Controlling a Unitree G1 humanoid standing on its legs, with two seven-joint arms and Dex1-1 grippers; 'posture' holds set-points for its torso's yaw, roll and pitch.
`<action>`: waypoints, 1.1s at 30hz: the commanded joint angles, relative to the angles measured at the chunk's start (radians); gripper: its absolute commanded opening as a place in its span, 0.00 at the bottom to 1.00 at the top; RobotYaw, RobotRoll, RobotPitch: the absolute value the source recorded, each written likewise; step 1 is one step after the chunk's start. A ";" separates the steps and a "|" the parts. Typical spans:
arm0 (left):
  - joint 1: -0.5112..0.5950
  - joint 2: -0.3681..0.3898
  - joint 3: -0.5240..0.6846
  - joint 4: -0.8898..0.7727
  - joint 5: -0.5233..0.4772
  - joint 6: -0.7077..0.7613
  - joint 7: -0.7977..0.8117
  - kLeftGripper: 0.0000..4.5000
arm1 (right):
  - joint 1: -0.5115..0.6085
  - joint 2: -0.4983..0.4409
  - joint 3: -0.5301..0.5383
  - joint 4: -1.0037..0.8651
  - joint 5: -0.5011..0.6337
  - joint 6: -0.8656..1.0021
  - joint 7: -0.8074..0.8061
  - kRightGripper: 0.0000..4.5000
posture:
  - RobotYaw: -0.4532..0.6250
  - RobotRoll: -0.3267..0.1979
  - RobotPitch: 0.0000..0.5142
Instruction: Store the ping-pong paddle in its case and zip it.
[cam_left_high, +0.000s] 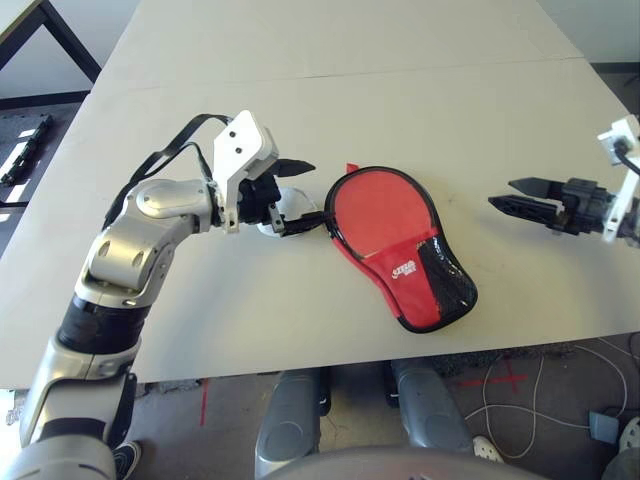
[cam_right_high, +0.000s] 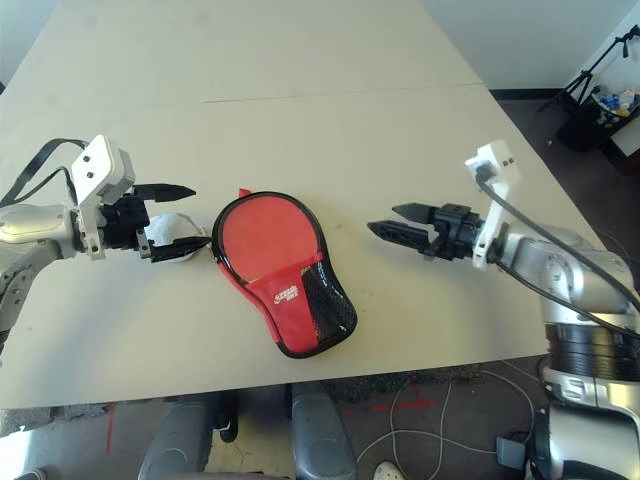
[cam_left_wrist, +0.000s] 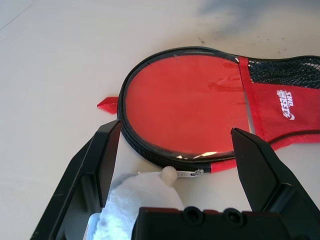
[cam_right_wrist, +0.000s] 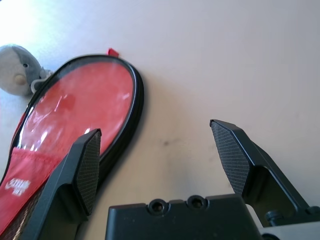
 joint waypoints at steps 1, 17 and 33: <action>0.029 0.012 0.015 -0.021 -0.006 0.015 0.001 1.00 | -0.022 0.036 0.042 0.037 -0.049 -0.088 0.034 0.99 | 0.41 0.62 0.39; 0.128 0.055 0.091 -0.109 -0.036 0.078 0.037 1.00 | -0.117 0.177 0.108 0.144 -0.145 -0.301 0.103 0.99 | 0.44 0.62 0.32; 0.100 0.077 0.064 -0.069 -0.010 0.060 0.018 1.00 | -0.173 0.235 0.204 0.235 -0.224 -0.480 0.267 0.99 | 0.43 0.62 0.34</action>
